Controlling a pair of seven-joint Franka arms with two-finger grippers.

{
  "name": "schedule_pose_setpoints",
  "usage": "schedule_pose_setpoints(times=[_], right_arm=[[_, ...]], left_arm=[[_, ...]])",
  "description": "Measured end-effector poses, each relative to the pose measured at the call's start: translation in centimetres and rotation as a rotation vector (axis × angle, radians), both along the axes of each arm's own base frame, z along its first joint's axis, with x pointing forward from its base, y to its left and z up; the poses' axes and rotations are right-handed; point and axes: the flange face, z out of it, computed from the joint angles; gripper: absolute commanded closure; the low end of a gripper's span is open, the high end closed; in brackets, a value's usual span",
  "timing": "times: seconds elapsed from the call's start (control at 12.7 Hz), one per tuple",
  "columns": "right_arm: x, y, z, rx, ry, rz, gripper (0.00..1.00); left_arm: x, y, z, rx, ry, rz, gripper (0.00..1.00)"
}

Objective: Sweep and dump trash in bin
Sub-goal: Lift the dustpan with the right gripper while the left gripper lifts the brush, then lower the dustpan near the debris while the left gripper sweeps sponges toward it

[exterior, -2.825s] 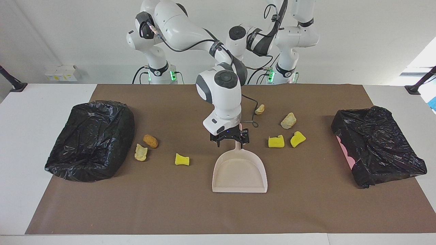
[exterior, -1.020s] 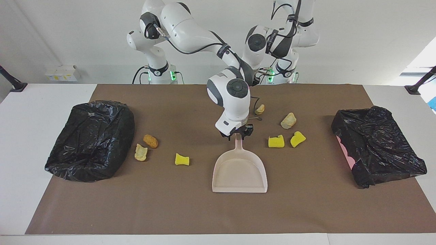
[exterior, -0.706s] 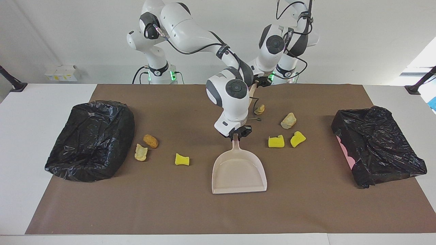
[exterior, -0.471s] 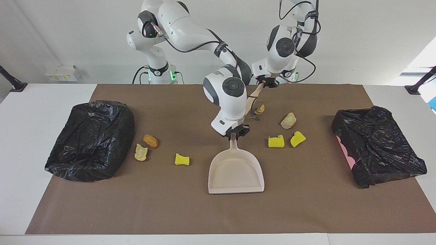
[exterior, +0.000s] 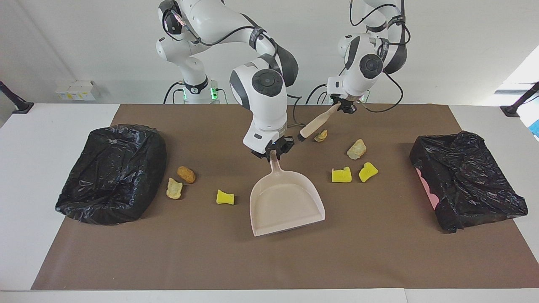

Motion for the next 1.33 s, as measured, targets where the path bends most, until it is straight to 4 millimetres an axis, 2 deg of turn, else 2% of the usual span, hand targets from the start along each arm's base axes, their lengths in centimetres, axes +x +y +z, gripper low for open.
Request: schedule_pose_setpoints(times=[0.24,0.39,0.55,0.94,1.1,1.33], right_arm=[[0.4,-4.5,1.4,0.011,0.032,0.232,1.00],[0.1,-6.9,0.9,0.014,0.051,0.419,1.00],[-1.0,-8.1,-0.2,-0.033,0.076,0.604,1.00],[-3.9,-9.8,-2.4,-0.032,0.122,0.920,1.00],[-5.4,-10.5,-4.4,-0.026,0.065,1.014,1.00],[-7.2,-11.8,-6.7,-0.040,0.037,1.185,1.00]], left_arm=[[-0.5,1.2,-1.3,0.011,0.025,-0.067,1.00],[-1.3,2.1,-2.5,0.022,0.049,-0.072,1.00],[-1.1,2.7,-2.7,0.020,0.028,-0.061,1.00],[2.0,5.1,-2.6,-0.014,-0.133,-0.007,1.00],[3.5,5.8,-2.8,-0.030,-0.198,0.017,1.00],[7.7,7.3,-1.7,-0.045,-0.247,0.041,1.00]])
